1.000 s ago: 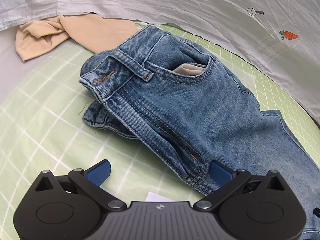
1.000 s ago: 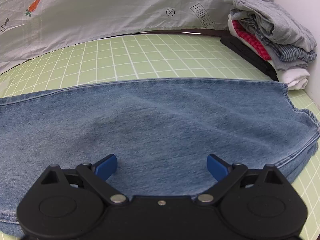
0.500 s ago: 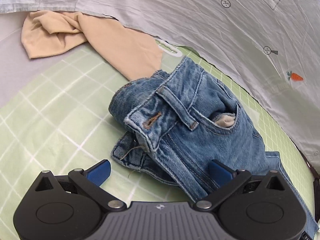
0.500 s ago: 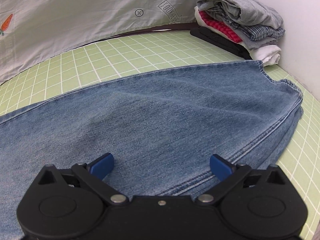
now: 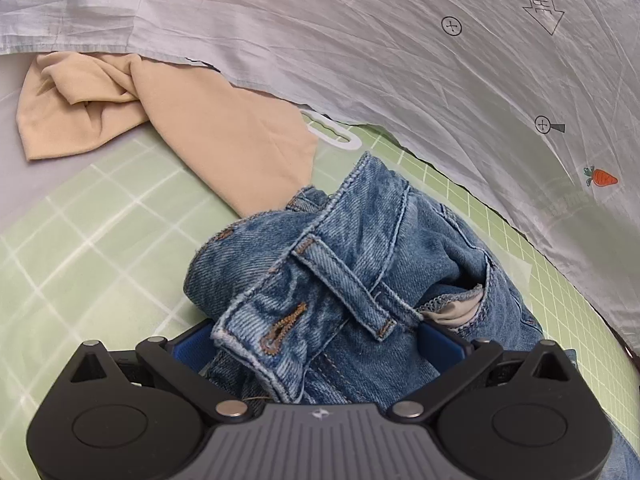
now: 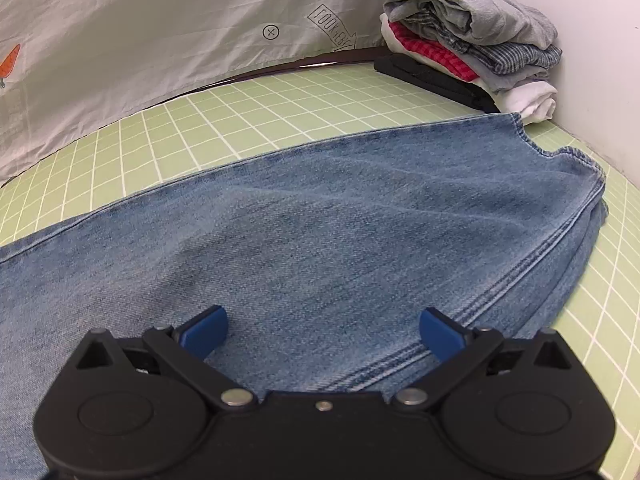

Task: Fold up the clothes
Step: 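Grasp the waistband with the left gripper and fold it over the legs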

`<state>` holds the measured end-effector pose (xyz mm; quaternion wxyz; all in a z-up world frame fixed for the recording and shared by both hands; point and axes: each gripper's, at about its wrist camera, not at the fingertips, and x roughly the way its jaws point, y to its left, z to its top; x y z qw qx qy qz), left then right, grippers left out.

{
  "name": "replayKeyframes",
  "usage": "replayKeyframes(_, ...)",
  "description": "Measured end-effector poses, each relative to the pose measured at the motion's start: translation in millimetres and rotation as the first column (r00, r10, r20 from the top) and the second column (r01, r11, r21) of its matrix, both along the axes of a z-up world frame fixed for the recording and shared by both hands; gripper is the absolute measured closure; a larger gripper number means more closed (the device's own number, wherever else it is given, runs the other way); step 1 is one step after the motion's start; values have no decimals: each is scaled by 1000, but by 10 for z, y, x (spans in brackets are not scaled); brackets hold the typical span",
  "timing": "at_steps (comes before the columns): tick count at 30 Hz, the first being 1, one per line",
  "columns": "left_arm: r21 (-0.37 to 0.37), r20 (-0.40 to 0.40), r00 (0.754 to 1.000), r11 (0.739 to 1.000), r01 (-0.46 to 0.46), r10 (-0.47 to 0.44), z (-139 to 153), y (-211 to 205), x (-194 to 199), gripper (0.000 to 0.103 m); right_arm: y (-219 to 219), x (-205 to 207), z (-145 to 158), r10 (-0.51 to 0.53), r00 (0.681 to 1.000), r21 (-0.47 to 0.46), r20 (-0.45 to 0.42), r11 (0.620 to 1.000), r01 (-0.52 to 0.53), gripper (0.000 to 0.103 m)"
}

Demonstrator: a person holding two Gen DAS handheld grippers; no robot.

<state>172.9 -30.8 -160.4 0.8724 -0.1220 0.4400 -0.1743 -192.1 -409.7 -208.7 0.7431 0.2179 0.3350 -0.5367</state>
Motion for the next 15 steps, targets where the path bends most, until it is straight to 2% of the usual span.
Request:
replayKeyframes(3, -3, 14, 1000, 1000, -22, 22, -14, -6, -29, 1, -9, -5, 7, 5, 1000, 1, 2, 1000, -5, 0)
replayKeyframes(4, 4, 17, 1000, 1000, -20, 20, -9, -15, -42, 4, -11, -6, 7, 7, 1000, 1, 3, 1000, -7, 0)
replayKeyframes(7, 37, 25, 1000, 999, 13, -14, 16, -45, -65, 21, -10, -18, -1, 10, 1000, -6, 7, 1000, -10, 0)
replayKeyframes(9, 23, 19, 999, 999, 28, -28, 37, -28, -77, 33, -20, -26, -3, 16, 1000, -6, 11, 1000, -16, 0)
replayKeyframes(11, 2, 16, 999, 999, 42, -42, 84, -14, -100, 52, -39, -31, -2, 25, 1000, 1, 14, 1000, -25, 0)
replayKeyframes(13, -14, 20, 998, 998, 55, -54, 159, -26, -136, 64, -61, -35, 2, 33, 999, 10, 15, 999, -33, 0)
replayKeyframes(15, -38, 21, 999, 998, 48, -48, 255, -49, -198, 69, -89, -36, 10, 44, 999, 24, 15, 999, -45, 0)
